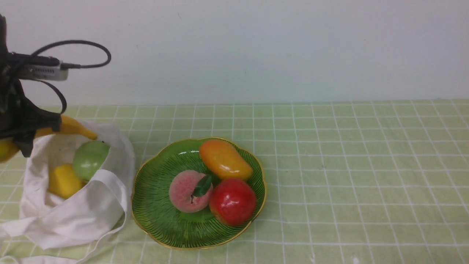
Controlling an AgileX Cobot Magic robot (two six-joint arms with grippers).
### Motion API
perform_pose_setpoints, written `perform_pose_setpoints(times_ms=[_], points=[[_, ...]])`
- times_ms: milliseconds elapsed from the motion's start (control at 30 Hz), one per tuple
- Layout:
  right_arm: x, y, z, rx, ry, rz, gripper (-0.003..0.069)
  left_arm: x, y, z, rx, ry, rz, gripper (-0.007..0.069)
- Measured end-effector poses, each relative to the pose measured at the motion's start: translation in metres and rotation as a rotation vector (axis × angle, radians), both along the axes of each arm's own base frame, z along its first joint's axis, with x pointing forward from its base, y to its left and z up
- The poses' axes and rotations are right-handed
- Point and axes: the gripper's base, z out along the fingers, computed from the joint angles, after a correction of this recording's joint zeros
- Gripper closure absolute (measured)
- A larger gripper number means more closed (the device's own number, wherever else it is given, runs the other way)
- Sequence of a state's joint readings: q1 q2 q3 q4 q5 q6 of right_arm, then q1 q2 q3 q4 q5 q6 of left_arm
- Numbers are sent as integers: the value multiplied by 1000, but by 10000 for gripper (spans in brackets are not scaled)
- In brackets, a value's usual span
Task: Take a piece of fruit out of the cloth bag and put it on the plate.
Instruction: Use the left arm to put the banana into the empty plate on the right
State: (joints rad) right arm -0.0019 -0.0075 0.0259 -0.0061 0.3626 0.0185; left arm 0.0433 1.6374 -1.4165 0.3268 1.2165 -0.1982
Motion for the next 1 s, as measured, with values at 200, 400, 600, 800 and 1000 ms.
perform_pose_setpoints(times_ms=[200, 400, 600, 800, 1000], points=[[0, 0, 0, 0, 0, 0, 673, -2, 0, 26, 14, -75, -6, 321], [0, 0, 0, 0, 0, 0, 673, -12, -26, 40, -107, -125, -49, 321], [0, 0, 0, 0, 0, 0, 673, -17, -87, 32, -339, -87, -164, 321], [0, 0, 0, 0, 0, 0, 673, 0, -136, -9, -378, -20, -273, 321], [0, 0, 0, 0, 0, 0, 673, 18, -152, -49, -322, 43, -304, 321]])
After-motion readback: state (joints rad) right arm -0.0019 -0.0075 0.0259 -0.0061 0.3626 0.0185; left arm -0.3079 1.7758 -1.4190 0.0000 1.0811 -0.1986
